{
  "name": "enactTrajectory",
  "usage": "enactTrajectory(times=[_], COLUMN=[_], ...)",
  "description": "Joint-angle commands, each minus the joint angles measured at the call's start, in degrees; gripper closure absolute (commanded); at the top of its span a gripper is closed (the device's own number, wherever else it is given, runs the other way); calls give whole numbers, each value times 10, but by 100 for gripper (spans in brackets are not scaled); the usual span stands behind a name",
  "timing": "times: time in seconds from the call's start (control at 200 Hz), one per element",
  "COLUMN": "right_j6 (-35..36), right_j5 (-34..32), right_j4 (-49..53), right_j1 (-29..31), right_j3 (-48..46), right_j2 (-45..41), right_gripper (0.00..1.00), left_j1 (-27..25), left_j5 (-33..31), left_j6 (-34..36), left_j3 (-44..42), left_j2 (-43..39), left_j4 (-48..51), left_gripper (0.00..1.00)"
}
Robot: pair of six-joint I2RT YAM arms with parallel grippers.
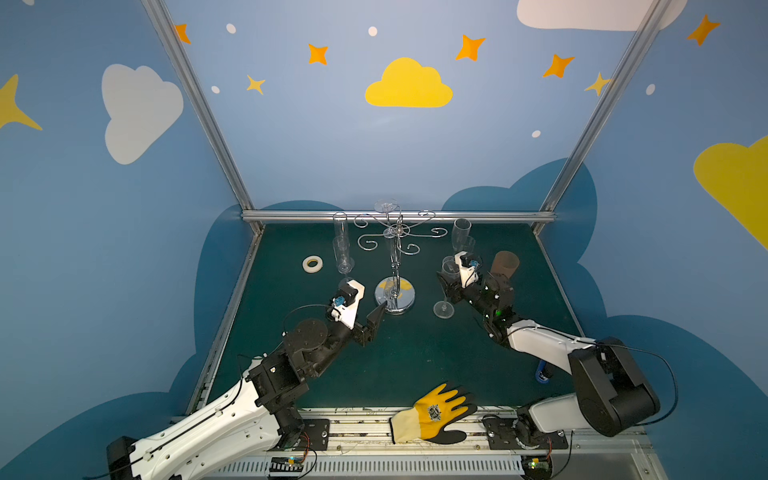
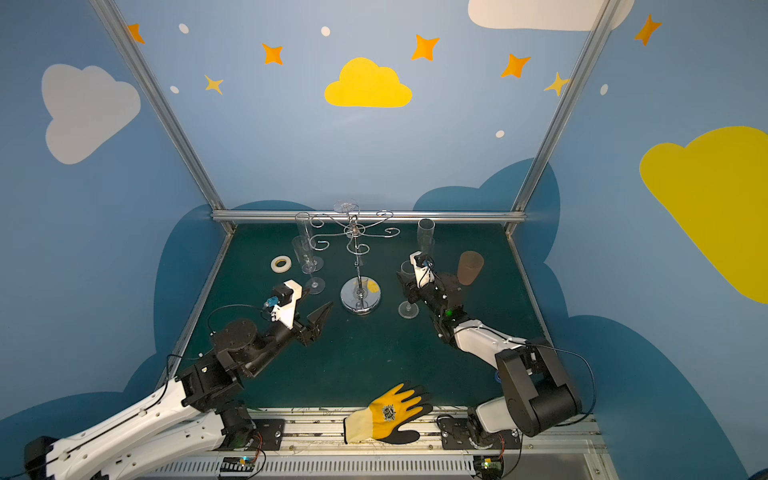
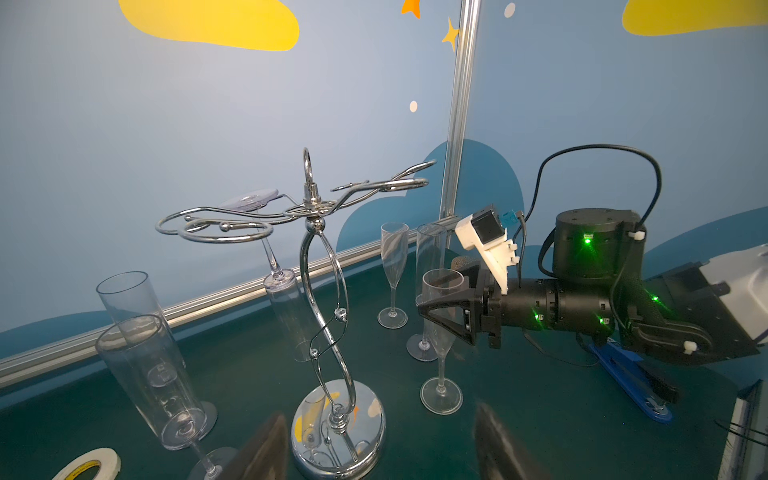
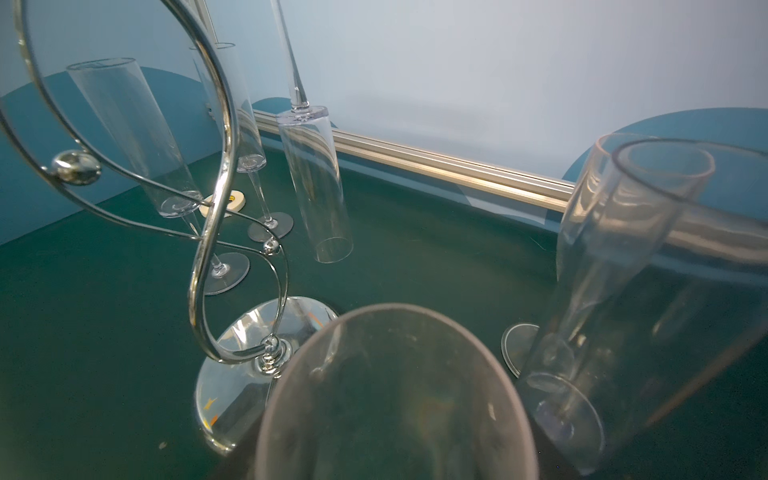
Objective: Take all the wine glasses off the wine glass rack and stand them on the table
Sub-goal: 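Lower the glass upright onto the table and open the right gripper, then raise the left gripper toward the rack top while the right draws back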
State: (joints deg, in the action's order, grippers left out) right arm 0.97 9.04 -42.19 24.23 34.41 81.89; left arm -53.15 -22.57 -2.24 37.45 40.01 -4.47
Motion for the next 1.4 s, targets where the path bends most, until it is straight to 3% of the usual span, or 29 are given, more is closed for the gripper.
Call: enactTrajectory(times=[0.0, 0.761, 1.056, 1.146, 1.251, 1.397], right_j6=[-11, -19, -14, -47, -62, -126], right_j5=[-4, -22, -55, -57, -50, -102], right_j4=[-13, 78, 199, 265, 335, 377], right_j1=[-4, -4, -5, -11, -12, -12], right_j3=[-7, -19, -5, 13, 27, 18], right_j2=[-2, -67, -166, -204, -252, -313], right_gripper=[50, 13, 12, 12, 12, 11], left_j1=[4, 12, 20, 31, 57, 122], left_j5=[-3, 10, 33, 40, 58, 110], left_j6=[-9, 1, 36, 49, 61, 64], left_j3=[-7, 3, 78, 108, 155, 233], left_j2=[-7, -30, -34, -35, -24, 16], left_j4=[-17, 2, 41, 54, 81, 124], left_gripper=[30, 30, 29, 27, 26, 24])
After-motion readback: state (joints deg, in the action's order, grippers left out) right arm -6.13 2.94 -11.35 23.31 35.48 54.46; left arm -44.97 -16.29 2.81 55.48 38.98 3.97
